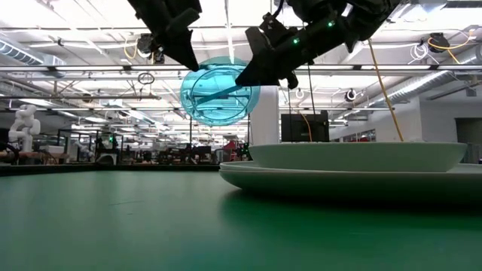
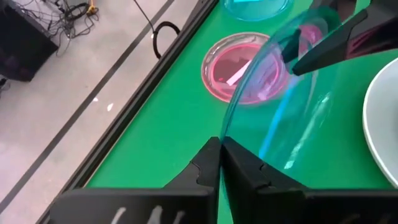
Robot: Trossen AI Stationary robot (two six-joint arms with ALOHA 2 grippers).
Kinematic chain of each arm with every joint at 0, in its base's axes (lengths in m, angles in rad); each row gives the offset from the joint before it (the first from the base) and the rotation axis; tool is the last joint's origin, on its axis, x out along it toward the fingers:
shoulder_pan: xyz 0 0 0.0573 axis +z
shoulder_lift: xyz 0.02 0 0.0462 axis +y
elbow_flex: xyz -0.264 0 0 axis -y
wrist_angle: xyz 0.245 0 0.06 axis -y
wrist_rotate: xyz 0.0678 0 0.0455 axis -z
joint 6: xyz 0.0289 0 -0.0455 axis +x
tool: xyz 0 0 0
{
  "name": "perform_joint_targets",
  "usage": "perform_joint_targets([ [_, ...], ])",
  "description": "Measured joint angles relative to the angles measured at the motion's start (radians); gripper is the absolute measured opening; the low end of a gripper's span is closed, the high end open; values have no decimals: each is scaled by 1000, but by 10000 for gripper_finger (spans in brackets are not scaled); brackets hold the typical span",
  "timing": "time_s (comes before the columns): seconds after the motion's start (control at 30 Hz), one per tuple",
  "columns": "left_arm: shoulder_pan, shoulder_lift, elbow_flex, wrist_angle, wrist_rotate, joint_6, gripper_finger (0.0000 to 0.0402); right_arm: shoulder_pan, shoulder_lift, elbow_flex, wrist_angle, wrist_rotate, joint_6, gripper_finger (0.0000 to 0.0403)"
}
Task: Stack plastic plates
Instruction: Stack the left blue plate on top of the pink plate
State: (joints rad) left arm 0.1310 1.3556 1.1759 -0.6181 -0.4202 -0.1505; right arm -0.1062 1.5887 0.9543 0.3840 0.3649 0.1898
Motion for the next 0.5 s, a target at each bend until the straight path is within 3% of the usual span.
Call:
perform_joint_targets([
  [0.27, 0, 0, 0, 41, 1, 43, 70, 2, 0, 0, -7, -3, 10, 36],
  [0.5, 0, 0, 0, 17, 63, 100, 119, 2, 0, 0, -20, -9, 11, 36],
])
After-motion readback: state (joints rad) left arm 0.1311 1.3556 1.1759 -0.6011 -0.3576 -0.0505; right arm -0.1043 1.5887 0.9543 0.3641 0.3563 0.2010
